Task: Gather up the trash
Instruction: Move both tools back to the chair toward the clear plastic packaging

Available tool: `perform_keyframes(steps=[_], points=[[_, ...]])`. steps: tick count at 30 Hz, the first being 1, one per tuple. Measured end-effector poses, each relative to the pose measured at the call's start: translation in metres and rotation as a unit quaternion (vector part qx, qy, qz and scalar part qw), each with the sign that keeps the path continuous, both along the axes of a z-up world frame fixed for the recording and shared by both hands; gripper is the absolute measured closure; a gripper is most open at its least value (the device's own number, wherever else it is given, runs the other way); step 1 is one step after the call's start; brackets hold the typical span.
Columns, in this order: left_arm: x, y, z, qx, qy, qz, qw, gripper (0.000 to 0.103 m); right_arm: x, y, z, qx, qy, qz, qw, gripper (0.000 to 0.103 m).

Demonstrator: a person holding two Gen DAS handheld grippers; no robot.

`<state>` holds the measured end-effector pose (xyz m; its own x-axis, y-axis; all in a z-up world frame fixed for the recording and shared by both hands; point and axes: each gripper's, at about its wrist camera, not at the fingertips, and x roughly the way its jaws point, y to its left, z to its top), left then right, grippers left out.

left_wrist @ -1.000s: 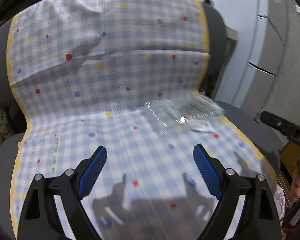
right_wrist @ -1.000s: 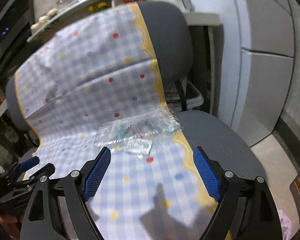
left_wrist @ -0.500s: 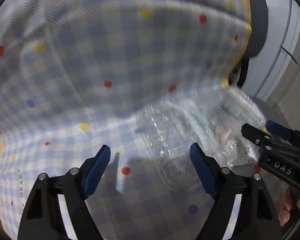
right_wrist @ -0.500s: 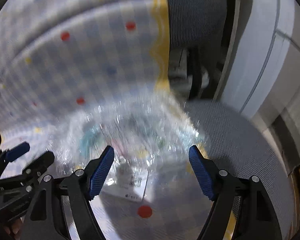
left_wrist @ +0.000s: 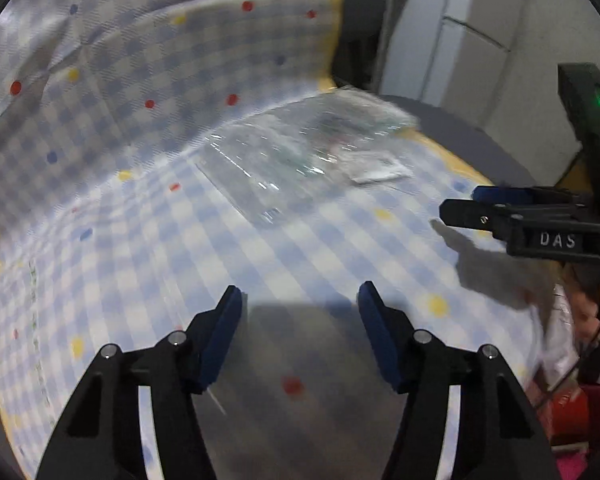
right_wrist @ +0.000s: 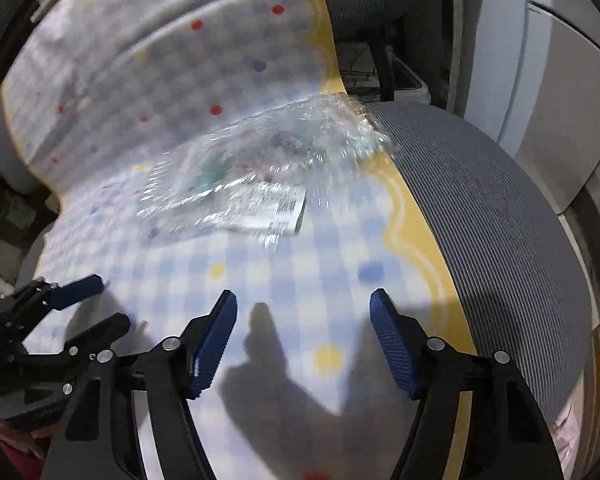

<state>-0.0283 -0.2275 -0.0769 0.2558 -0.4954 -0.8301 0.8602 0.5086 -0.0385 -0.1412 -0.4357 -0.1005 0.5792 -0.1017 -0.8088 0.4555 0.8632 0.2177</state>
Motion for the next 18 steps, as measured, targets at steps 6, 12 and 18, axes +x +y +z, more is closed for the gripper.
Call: perform_keyframes(steps=[6,12,18], points=[[0.036,0.012,0.034,-0.057,-0.041,0.08,0.9943,0.031,-0.027,0.0,0.03,-0.04,-0.08,-0.031,0.995,0.061],[0.107,-0.035,0.039,-0.056,-0.058,0.14,0.9869,0.025,0.019,-0.017,0.036,-0.035,-0.102,-0.058,0.992,0.055],[0.157,-0.081,0.013,-0.004,-0.07,0.157,0.9851,0.025,0.038,-0.027,0.03,-0.036,-0.096,-0.07,0.992,0.053]])
